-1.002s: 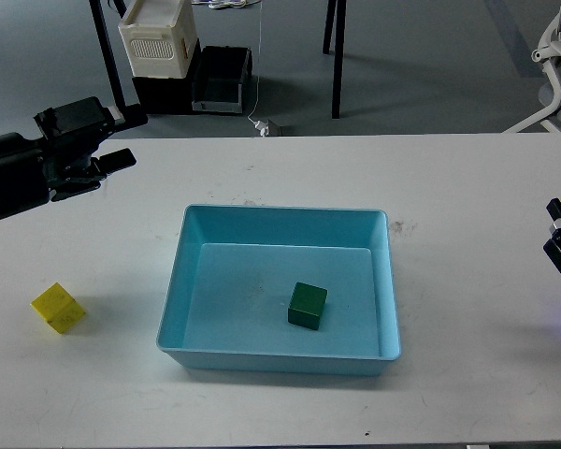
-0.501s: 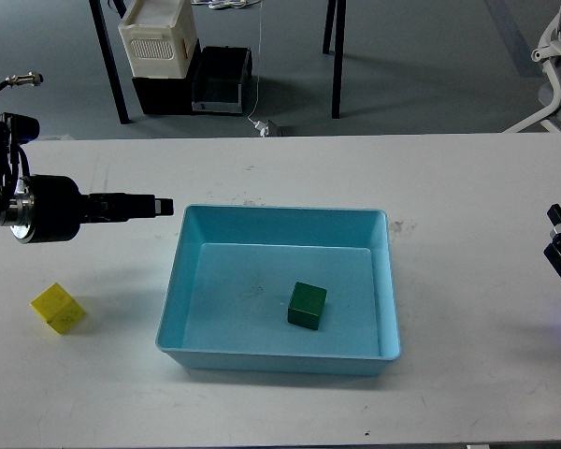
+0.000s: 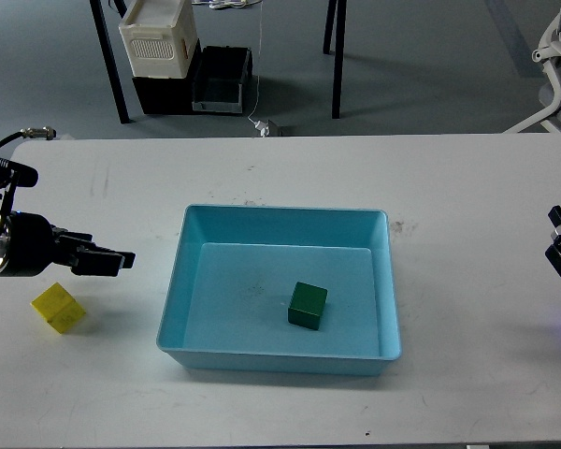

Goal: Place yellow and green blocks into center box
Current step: 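Move the left gripper over to the yellow cube, then close the left gripper on the yellow cube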

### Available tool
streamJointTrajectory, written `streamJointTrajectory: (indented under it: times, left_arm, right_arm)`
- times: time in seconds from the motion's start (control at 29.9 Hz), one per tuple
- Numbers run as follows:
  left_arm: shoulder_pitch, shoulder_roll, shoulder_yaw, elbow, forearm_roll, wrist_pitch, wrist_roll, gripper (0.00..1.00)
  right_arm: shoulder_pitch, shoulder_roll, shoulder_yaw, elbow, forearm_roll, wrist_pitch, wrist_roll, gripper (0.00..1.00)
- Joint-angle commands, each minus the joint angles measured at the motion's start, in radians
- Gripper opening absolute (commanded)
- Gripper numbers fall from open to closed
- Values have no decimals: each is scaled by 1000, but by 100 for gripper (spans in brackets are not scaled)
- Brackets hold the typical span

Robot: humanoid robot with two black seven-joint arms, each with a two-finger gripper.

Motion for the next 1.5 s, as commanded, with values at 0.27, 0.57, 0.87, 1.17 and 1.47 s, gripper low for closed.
streamJointTrajectory:
  times: [0.27, 0.57, 0.87, 1.17, 1.47]
  left_arm:
    - [27, -1, 22, 72, 60, 0, -14, 100]
    - [64, -6, 24, 109, 96, 0, -14, 100]
    - [95, -13, 22, 153, 97, 0, -14, 100]
    - [127, -16, 28, 187, 134, 0, -12, 96]
    - [133, -20, 47, 170, 174, 0, 3, 46]
  right_arm:
    - [0, 0, -3, -8, 0, 0, 0, 100]
    - [0, -2, -3, -8, 0, 0, 0, 100]
    - [0, -2, -6, -8, 0, 1, 0, 100]
    - [0, -2, -6, -8, 0, 1, 0, 100]
    - [-2, -2, -6, -8, 0, 1, 0, 100]
